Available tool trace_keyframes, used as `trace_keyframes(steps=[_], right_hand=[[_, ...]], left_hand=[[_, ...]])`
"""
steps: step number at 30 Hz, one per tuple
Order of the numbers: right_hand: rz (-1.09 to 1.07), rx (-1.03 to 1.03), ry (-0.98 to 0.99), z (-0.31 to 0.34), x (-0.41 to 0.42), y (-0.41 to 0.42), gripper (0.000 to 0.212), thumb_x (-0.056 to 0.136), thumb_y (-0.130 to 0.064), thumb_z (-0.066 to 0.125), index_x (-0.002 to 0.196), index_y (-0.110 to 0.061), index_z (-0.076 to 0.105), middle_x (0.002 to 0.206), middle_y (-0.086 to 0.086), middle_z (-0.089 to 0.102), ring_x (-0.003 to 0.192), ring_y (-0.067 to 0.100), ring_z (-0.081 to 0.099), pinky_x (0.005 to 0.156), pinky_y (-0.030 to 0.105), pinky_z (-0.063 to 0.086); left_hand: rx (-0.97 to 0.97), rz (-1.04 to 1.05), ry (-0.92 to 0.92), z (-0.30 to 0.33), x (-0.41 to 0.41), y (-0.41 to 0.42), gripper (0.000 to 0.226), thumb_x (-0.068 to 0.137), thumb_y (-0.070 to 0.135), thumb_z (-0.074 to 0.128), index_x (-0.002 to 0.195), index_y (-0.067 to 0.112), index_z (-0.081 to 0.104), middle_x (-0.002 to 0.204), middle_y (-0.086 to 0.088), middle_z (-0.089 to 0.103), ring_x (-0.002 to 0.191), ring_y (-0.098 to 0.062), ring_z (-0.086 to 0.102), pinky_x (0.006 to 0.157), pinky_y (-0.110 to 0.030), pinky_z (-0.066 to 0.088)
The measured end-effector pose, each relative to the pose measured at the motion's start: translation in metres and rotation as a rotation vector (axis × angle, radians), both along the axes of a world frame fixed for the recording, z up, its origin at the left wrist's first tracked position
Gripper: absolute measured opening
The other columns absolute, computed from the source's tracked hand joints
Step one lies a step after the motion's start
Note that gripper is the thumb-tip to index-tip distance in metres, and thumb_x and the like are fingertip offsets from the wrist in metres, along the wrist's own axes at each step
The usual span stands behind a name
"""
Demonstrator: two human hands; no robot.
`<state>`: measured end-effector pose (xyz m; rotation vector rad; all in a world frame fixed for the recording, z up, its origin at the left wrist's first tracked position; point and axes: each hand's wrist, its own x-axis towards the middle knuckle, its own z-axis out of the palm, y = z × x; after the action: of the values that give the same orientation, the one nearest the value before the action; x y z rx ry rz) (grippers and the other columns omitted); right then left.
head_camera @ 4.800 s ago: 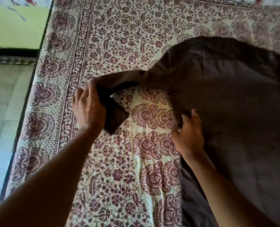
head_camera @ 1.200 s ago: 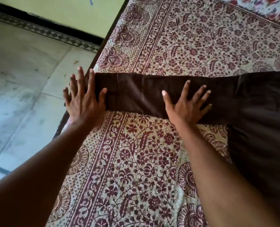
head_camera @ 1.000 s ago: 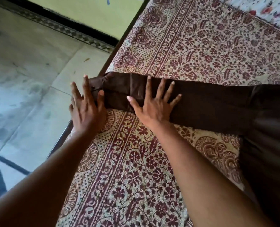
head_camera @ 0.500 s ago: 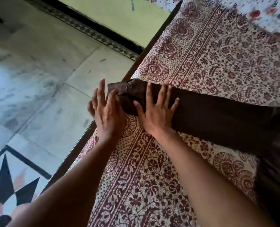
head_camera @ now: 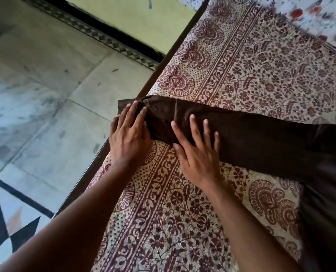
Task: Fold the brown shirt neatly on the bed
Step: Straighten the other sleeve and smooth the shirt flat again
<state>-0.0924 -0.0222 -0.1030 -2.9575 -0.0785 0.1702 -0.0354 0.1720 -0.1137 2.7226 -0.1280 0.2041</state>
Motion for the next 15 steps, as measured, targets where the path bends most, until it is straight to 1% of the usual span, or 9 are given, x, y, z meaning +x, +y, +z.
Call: trace_keyframes(steps=[1,3,6,8,9,10,12,14,15], right_hand=[[0.09,0.069,0.012,0.004,0.0,-0.008,0.055,0.109,-0.054,0.022,0.159,-0.054,0.0,0.174,-0.003,-0.004,0.161,0.027,-0.005,0.126,0.06,0.004],[0.009,0.18,-0.055,0.01,-0.002,-0.03,0.054,0.11,-0.052,0.024,0.161,-0.051,0.006,0.174,-0.002,0.004,0.161,0.023,0.0,0.128,0.055,0.009],[-0.537,0.051,-0.197,0.009,-0.015,-0.076,0.06,0.106,-0.058,0.027,0.163,-0.037,0.022,0.172,0.011,0.016,0.159,0.034,0.01,0.126,0.059,0.016],[-0.788,-0.039,-0.065,0.002,-0.022,-0.096,0.07,0.101,-0.065,0.024,0.163,-0.033,0.022,0.172,0.016,0.012,0.158,0.042,0.006,0.123,0.067,0.013],[-0.807,-0.039,0.005,0.0,-0.028,-0.101,0.074,0.099,-0.069,0.021,0.163,-0.032,0.019,0.172,0.016,0.009,0.157,0.045,0.003,0.121,0.069,0.01],[-0.719,-0.049,0.03,-0.002,-0.032,-0.1,0.076,0.098,-0.071,0.02,0.164,-0.033,0.016,0.172,0.015,0.007,0.157,0.044,0.002,0.12,0.07,0.008],[-0.308,-0.08,0.033,-0.003,-0.033,-0.086,0.071,0.1,-0.07,0.019,0.164,-0.038,0.012,0.174,0.008,0.001,0.159,0.038,0.001,0.122,0.066,0.005],[0.055,0.017,0.054,0.005,-0.044,-0.09,0.063,0.104,-0.063,0.023,0.163,-0.042,0.011,0.174,0.001,0.0,0.16,0.029,0.002,0.127,0.061,0.009],[0.134,0.093,0.063,0.01,-0.05,-0.094,0.061,0.106,-0.058,0.025,0.163,-0.041,0.013,0.174,0.0,0.004,0.161,0.025,0.004,0.128,0.057,0.012]], left_hand=[[0.019,-0.01,-0.006,0.0,0.0,0.0,0.051,0.102,0.031,0.039,0.15,0.02,0.052,0.162,-0.006,0.042,0.152,-0.025,0.035,0.12,-0.047,0.032],[0.045,-0.033,-0.022,0.001,0.0,0.0,0.05,0.103,0.029,0.039,0.15,0.018,0.051,0.163,-0.006,0.042,0.152,-0.025,0.035,0.121,-0.047,0.031],[0.087,-0.102,-0.04,0.004,-0.002,-0.003,0.049,0.106,0.031,0.037,0.152,0.018,0.049,0.164,-0.006,0.039,0.153,-0.027,0.034,0.122,-0.05,0.029],[0.123,-0.183,-0.061,0.004,-0.001,-0.005,0.048,0.108,0.034,0.036,0.152,0.021,0.049,0.164,-0.005,0.039,0.153,-0.027,0.034,0.124,-0.05,0.027],[0.154,-0.241,-0.079,0.005,-0.003,-0.009,0.048,0.109,0.035,0.036,0.153,0.021,0.048,0.164,-0.005,0.038,0.153,-0.027,0.033,0.124,-0.049,0.026],[0.186,-0.295,-0.085,0.007,-0.003,-0.01,0.048,0.11,0.037,0.034,0.154,0.021,0.047,0.165,-0.005,0.037,0.154,-0.027,0.033,0.125,-0.048,0.025],[0.23,-0.381,-0.077,0.014,0.003,-0.005,0.052,0.11,0.041,0.031,0.157,0.021,0.041,0.167,-0.006,0.031,0.155,-0.028,0.03,0.126,-0.048,0.022],[0.231,-0.482,-0.051,0.02,-0.003,-0.022,0.055,0.11,0.043,0.028,0.16,0.021,0.033,0.17,-0.006,0.024,0.156,-0.028,0.026,0.126,-0.048,0.023],[0.206,-0.52,-0.039,0.023,-0.009,-0.034,0.056,0.109,0.043,0.029,0.161,0.021,0.032,0.171,-0.006,0.022,0.156,-0.028,0.026,0.125,-0.049,0.025]])
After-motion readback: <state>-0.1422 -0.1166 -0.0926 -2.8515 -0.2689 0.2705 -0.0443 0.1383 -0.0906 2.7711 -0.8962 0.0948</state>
